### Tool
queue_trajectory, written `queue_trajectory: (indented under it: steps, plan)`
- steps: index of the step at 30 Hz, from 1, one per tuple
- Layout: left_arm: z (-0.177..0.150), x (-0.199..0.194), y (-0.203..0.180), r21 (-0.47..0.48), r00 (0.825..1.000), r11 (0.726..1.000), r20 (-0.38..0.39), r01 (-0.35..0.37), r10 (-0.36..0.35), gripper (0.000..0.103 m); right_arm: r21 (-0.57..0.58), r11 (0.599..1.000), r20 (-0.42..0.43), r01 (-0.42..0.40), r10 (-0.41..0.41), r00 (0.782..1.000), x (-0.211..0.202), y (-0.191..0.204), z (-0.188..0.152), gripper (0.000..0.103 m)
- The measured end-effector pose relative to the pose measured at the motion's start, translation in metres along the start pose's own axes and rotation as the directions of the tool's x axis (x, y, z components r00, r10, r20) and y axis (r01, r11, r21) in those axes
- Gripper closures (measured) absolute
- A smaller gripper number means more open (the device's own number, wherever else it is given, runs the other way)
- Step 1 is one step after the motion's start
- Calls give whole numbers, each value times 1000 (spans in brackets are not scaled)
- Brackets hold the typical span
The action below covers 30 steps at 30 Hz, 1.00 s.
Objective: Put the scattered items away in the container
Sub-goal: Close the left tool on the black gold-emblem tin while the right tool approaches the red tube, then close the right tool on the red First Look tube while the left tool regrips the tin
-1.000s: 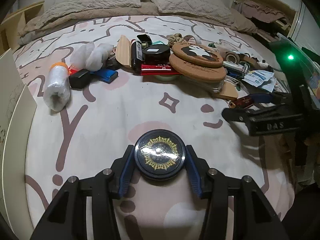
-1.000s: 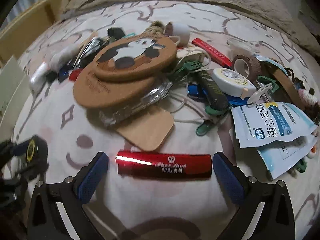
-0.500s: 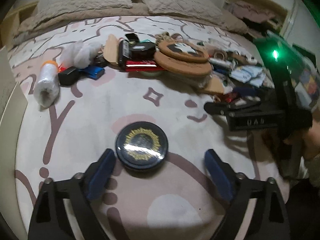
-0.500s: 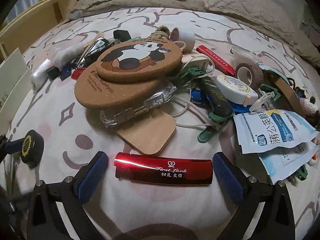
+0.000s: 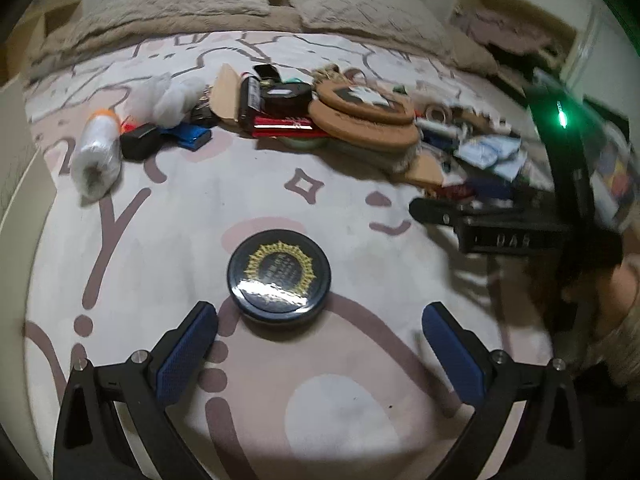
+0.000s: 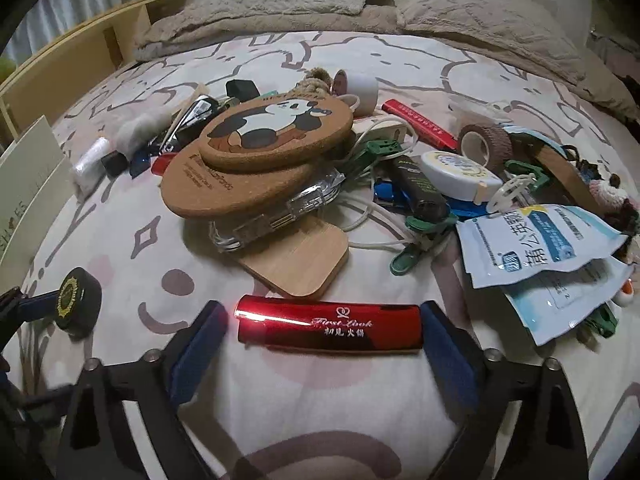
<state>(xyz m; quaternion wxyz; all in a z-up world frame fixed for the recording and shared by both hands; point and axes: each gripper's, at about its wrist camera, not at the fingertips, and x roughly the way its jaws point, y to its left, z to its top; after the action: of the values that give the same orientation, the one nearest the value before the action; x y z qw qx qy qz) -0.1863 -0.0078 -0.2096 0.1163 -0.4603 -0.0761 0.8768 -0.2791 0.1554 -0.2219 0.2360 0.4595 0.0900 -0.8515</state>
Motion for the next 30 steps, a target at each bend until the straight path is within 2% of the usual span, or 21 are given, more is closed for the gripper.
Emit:
queue_trajectory:
  steps: [1, 3, 6, 9, 11, 16, 18, 19, 21, 22, 30]
  plan:
    - [1, -2, 3, -21, 1000, 1000, 3, 12, -11, 0, 6, 1000, 5, 3, -3, 1000, -2, -1, 0, 19]
    - [2, -5, 7, -55, 1000, 998, 11, 24, -24, 0, 14, 1000, 5, -1, 1, 1000, -4, -2, 0, 19]
    - [2, -8, 10, -68, 1000, 998, 19, 5, -4, 2, -12, 1000, 0, 26, -26, 1000, -5, 4, -1, 19]
    - [3, -9, 12, -63, 999, 998, 23, -25, 26, 9, -14, 999, 0, 32, -32, 999, -6, 6, -1, 19]
    - [4, -8, 15, -66, 999, 997, 27, -43, 45, 19, -8, 1000, 1, 27, -27, 1000, -7, 4, -1, 19]
    - [10, -5, 13, -71, 999, 997, 37, -32, 34, 21, -6, 1000, 1, 29, -29, 1000, -9, 5, 0, 19]
    - [11, -4, 9, -50, 999, 998, 37, -29, 31, 30, -20, 999, 1, 43, -43, 999, -9, 7, -1, 19]
    - [11, -3, 6, -38, 999, 999, 35, -36, 37, 37, -23, 999, 3, 43, -43, 999, -9, 8, 0, 19]
    - [11, 0, 2, -10, 997, 998, 35, -64, 64, 44, -24, 999, 9, 42, -42, 999, -11, 9, 0, 19]
    - [10, 0, 1, -2, 997, 998, 36, -68, 68, 53, -23, 999, 14, 43, -43, 999, -13, 9, 1, 19]
    - [10, 0, -2, 20, 997, 997, 40, -69, 68, 53, 12, 999, 30, 35, -35, 999, -19, 3, 2, 19]
